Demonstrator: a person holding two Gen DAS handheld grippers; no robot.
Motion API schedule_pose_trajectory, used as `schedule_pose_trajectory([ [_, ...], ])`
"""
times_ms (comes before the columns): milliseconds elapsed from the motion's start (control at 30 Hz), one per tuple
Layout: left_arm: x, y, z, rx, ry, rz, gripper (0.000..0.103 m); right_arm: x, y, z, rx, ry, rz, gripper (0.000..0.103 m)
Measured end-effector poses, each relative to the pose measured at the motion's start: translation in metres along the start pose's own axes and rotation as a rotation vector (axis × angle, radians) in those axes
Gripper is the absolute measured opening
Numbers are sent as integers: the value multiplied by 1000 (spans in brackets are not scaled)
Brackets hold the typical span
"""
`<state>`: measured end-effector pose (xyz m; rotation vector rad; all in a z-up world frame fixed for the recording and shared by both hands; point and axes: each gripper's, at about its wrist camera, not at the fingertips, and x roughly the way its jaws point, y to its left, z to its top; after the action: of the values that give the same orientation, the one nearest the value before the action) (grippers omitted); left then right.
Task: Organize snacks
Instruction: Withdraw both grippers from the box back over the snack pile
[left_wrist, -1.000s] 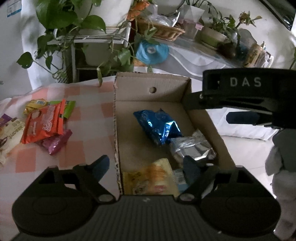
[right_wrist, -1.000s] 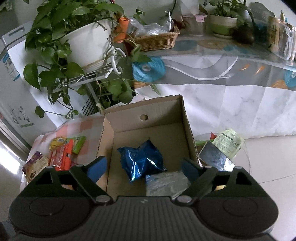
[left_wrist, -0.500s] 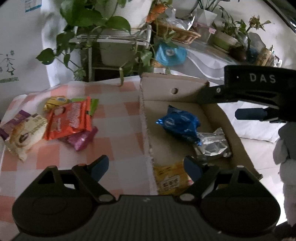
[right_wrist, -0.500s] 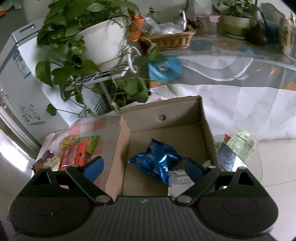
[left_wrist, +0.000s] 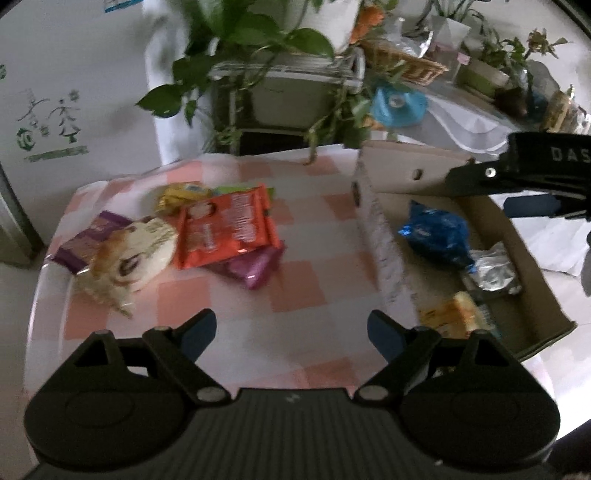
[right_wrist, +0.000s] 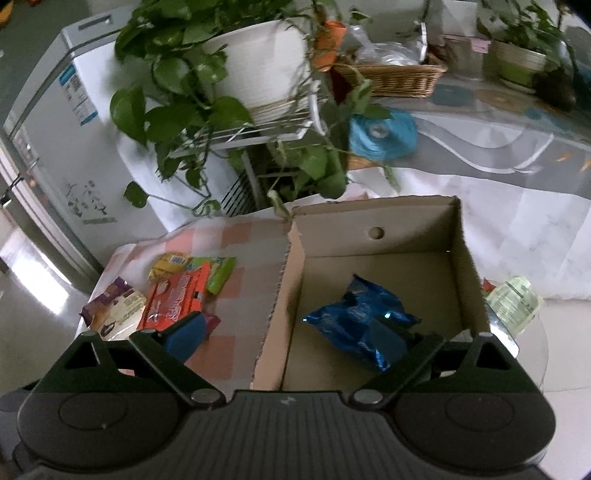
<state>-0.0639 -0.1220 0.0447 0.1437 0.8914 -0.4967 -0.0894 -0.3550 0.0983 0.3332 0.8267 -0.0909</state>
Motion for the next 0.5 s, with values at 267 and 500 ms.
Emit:
schedule_pose_trajectory([
  [267, 5, 54, -8, -74, 37, 69, 89, 9, 24, 2, -65, -1, 71, 103],
  [500, 8, 89, -6, -58, 43, 141, 89, 17, 46, 4, -117, -10, 155, 103],
])
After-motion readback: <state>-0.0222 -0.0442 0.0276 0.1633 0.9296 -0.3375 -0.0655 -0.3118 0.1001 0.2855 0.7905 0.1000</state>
